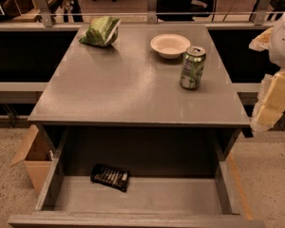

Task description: Pick rxbar chocolate from top drawer and place on counter

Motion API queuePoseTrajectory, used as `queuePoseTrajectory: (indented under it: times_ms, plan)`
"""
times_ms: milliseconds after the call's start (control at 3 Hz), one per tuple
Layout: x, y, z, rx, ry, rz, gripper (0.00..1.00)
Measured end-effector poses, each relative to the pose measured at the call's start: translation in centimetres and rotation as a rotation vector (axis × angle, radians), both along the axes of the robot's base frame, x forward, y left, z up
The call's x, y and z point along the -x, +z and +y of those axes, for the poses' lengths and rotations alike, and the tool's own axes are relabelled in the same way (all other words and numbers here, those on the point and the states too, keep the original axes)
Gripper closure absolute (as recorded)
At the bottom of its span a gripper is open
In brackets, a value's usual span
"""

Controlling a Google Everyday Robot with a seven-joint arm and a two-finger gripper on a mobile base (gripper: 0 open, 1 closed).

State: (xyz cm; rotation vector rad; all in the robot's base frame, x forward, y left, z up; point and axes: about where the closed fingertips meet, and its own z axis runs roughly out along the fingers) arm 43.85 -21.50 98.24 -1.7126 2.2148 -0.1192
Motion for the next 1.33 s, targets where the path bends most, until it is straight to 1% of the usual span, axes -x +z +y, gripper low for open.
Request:
queuePoseTrajectory:
  times_ms: [333, 667, 1000, 1333]
  plan:
    - [0.0, 0.0, 0.0, 0.0, 0.0, 0.0, 0.0]
    - [0.8, -0.4, 0.8, -0.033, 0.013, -0.003, 0.0]
    - [3.8, -2.1, 3.8, -0.081, 0.064, -0.003, 0.0]
    - [6.4, -4.0, 6.2, -0.115, 0.089, 0.014, 0.0]
